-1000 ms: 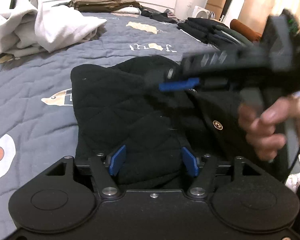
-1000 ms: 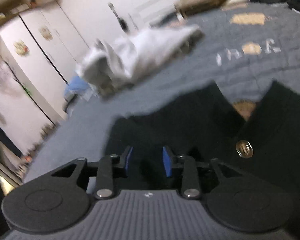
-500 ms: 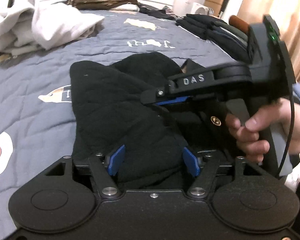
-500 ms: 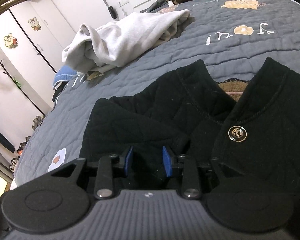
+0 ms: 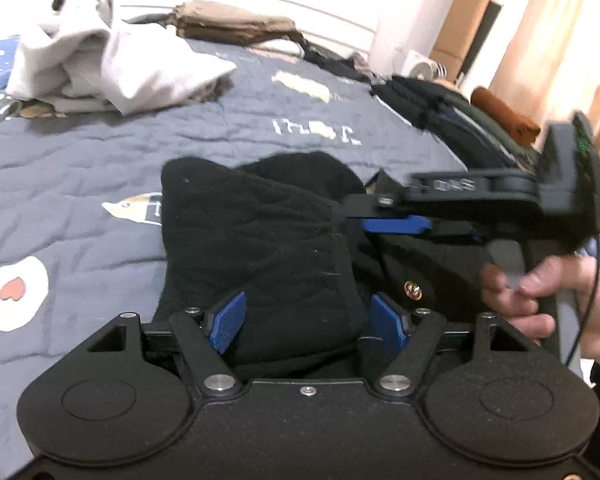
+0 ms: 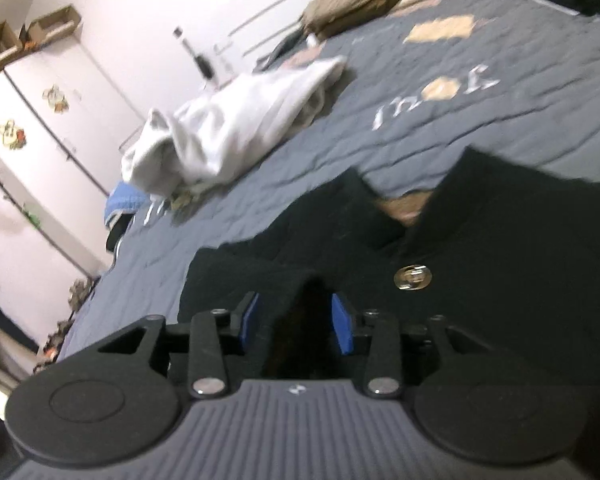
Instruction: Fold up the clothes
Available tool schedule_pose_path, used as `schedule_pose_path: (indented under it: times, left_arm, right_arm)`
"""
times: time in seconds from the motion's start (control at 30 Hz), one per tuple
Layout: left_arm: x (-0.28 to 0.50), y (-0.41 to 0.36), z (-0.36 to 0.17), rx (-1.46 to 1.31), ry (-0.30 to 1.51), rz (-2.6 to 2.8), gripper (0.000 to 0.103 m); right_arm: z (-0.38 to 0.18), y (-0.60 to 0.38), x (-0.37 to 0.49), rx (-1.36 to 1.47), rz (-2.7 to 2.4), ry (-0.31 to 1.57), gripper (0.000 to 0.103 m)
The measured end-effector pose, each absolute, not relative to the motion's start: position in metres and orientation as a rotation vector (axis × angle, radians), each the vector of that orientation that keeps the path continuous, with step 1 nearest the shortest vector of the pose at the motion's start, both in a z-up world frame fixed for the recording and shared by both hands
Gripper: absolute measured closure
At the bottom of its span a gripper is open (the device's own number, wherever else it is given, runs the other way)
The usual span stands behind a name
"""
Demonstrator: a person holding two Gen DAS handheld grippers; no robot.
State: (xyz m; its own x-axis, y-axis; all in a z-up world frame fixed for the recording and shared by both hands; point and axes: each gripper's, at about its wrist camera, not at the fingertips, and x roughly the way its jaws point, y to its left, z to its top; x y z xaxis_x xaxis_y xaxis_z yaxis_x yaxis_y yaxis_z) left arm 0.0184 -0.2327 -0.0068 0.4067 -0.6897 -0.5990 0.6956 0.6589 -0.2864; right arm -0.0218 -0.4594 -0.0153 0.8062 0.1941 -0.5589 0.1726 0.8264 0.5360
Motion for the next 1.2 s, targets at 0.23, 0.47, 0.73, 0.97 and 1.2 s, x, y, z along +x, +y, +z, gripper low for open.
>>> schedule_pose_path:
  times: [0.23, 0.47, 0.73, 0.97, 1.2]
  left_arm:
    - [-0.013, -0.232, 0.008, -0.024, 0.719, -0.881, 0.035]
    - [-0.049, -0.253, 0.015, -0.04, 0.702, -0.913, 0.035]
    - [-0.08, -0.292, 0.016, -0.064, 0.701, -0.982, 0.034]
    - [-0.097, -0.329, 0.01, -0.112, 0.719, -1.043, 0.035]
    - [-0.107, -0.359, -0.007, -0.047, 0.746, -1.075, 0.034]
  right_arm:
    - [0.007, -0.495, -0.093, 0.616, -0.099, 0.533, 0.057]
    - [0.01, -0.535, -0.181, 0.667, -0.265, 0.43, 0.055]
    - [0.0, -0.565, -0.262, 0.748, -0.406, 0.359, 0.054]
    - [-0.036, -0.597, -0.292, 1.007, -0.458, 0.342, 0.054]
    - [-0.063, -0.618, -0.303, 1.196, -0.485, 0.306, 0.054]
